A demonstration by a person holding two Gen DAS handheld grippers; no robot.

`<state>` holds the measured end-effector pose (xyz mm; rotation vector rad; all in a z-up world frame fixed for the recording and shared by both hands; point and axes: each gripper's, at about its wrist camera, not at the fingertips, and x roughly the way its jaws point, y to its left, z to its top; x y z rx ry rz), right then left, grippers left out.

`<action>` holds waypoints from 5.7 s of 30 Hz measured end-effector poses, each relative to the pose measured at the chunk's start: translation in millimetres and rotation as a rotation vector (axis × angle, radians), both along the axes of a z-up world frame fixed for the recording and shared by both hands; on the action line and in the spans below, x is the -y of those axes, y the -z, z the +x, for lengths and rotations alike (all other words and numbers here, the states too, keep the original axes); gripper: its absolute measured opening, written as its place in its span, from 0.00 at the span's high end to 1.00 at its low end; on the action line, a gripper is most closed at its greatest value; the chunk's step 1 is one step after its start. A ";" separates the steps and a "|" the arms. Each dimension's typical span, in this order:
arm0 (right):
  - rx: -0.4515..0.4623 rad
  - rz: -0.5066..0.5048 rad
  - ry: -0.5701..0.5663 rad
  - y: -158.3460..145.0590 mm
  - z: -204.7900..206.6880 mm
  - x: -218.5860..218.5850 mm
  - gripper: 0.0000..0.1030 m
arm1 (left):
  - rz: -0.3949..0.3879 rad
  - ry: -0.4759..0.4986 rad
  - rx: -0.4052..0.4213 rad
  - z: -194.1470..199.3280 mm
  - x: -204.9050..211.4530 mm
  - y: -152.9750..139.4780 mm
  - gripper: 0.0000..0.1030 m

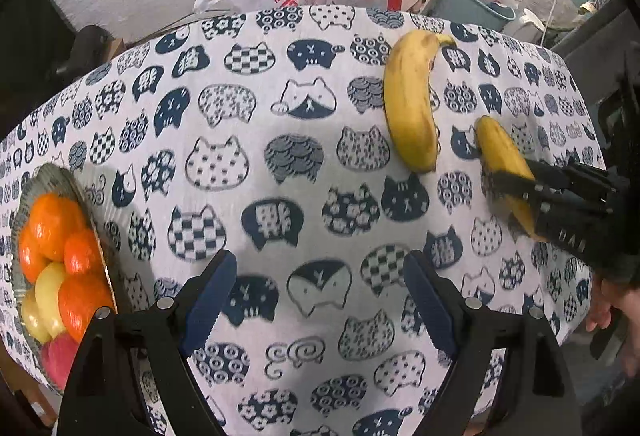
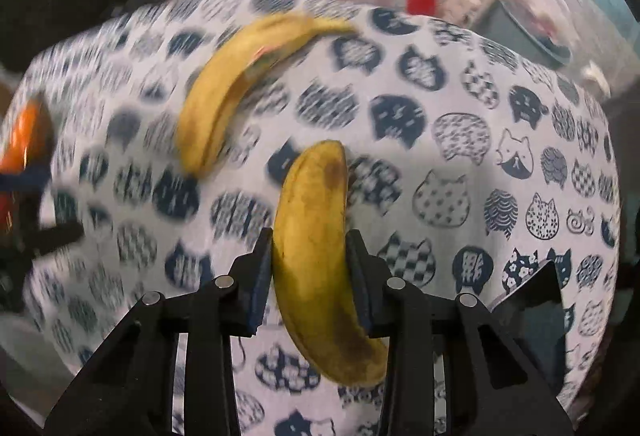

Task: Organize fruits
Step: 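Grasp the spotted banana with the left gripper while the right grasps the stickered banana, then lift and carry both bananas toward the fruit plate with both grippers, then lower both bananas onto the fruit pile and open both grippers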

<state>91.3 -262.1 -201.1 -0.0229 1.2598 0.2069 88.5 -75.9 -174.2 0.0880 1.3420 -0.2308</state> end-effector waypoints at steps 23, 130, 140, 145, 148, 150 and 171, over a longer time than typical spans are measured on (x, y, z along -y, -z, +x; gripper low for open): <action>0.049 0.240 0.221 9.1 41.2 40.9 0.58 | -0.046 -0.034 0.012 85.0 58.7 14.7 0.16; 0.339 0.212 -0.282 -138.1 -36.1 -186.5 0.67 | -0.060 -0.207 0.274 -72.3 -154.6 -100.4 0.65; 0.309 0.236 -0.369 -130.8 -31.5 -241.8 0.67 | -0.064 -0.311 0.271 -78.1 -207.2 -94.6 0.65; 0.289 0.250 -0.404 -127.6 -26.7 -265.1 0.67 | -0.069 -0.362 0.259 -79.9 -230.9 -89.6 0.65; 0.275 0.262 -0.419 -125.2 -23.8 -277.3 0.67 | -0.077 -0.390 0.250 -80.3 -243.6 -85.5 0.65; 0.265 0.266 -0.428 -122.9 -22.3 -285.4 0.67 | -0.084 -0.406 0.242 -79.0 -251.5 -82.2 0.65; 0.131 0.270 -0.526 -76.8 -9.0 -355.6 0.67 | -0.169 -0.553 0.122 -58.2 -303.5 -34.9 0.65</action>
